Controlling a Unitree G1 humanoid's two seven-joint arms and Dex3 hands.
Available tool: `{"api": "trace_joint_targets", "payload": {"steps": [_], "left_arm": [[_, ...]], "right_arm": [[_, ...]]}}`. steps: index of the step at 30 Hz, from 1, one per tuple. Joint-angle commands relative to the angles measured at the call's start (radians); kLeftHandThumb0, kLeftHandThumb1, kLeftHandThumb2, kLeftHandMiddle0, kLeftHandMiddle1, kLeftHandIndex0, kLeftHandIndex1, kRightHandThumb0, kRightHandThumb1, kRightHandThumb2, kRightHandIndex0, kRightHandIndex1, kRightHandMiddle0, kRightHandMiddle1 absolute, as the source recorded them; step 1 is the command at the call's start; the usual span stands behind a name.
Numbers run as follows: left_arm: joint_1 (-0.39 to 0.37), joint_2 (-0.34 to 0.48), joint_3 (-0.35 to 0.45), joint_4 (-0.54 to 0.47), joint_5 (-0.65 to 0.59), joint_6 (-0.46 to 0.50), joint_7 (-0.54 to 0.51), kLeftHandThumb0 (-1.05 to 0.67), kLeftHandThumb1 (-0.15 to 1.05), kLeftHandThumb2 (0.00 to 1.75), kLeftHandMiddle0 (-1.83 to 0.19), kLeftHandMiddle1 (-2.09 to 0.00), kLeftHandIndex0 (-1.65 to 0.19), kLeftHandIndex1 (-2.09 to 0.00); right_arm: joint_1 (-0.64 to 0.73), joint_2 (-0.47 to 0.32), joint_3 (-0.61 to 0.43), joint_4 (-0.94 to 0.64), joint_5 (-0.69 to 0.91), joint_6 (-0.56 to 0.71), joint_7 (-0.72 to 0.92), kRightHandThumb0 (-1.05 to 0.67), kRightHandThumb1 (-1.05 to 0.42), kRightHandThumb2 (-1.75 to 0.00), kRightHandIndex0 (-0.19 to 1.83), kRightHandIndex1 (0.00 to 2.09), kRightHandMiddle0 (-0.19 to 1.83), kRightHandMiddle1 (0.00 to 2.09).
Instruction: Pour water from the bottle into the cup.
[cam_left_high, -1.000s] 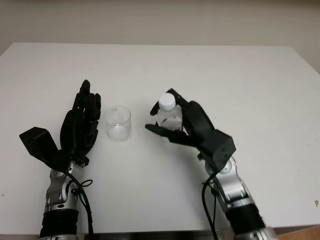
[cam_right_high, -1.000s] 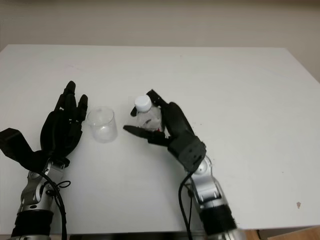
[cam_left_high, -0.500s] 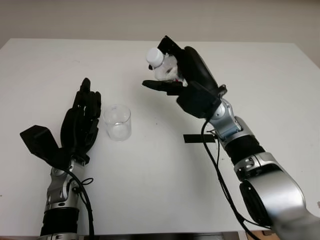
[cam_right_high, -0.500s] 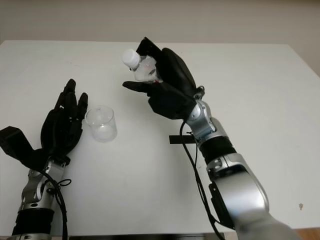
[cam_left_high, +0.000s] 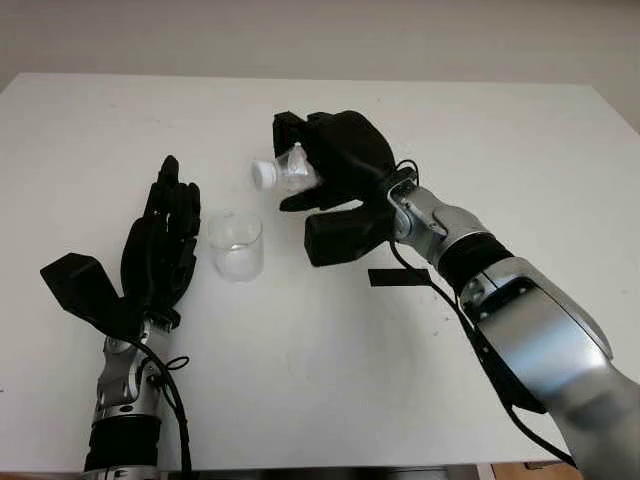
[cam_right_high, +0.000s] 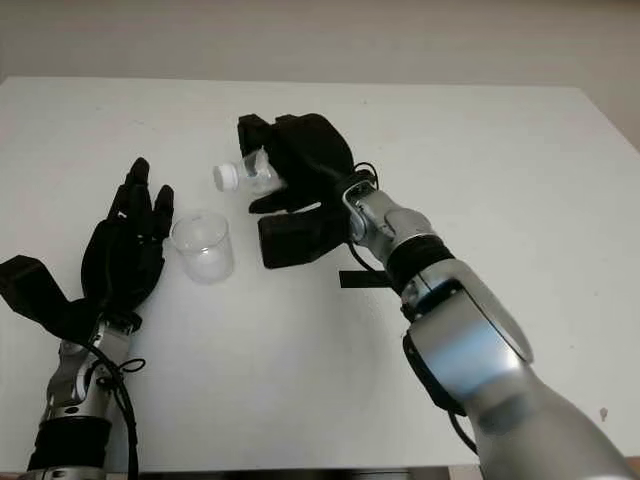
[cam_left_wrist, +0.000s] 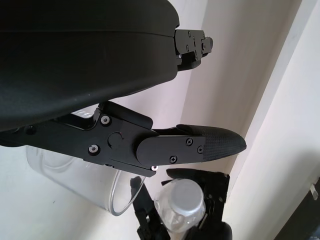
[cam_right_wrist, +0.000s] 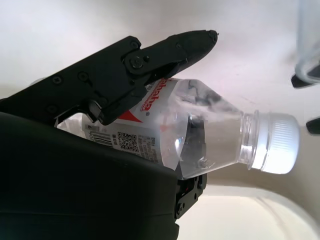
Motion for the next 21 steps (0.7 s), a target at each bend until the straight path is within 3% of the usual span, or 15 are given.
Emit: {"api": "trace_joint_targets", "payload": {"steps": [1,8,21], "left_arm": [[-0.001,-0.006,-0.003,0.006,0.011,-0.014,-0.002,-0.72,1.05,0.40,0.07,-0.06,0.06,-0.05],[-0.007,-0.015,-0.003,0.023,0.005,-0.027,-0.009,-0.71,1.05,0.40,0.08,-0.05,0.07,-0.05],[-0.023,-0.022,-0.011,0.055,0.013,-0.055,-0.005,-0.73,1.05,0.40,0.08,-0.06,0.07,-0.05]], "right_arm": [[-0.053,-0.012,0.037,0.010,-0.034,0.001,-0.061,-0.41,-1.05,-0.22,1.28,2.09,0.79,2.09],[-0.090,-0.010,0.125,0.035,-0.111,0.040,-0.153,-0.45,-1.05,-0.27,1.24,2.09,0.81,2.09],[-0.103,-0.007,0.159,0.047,-0.120,0.047,-0.222,-0.46,-1.05,-0.25,1.35,2.09,0.83,2.09]]}}
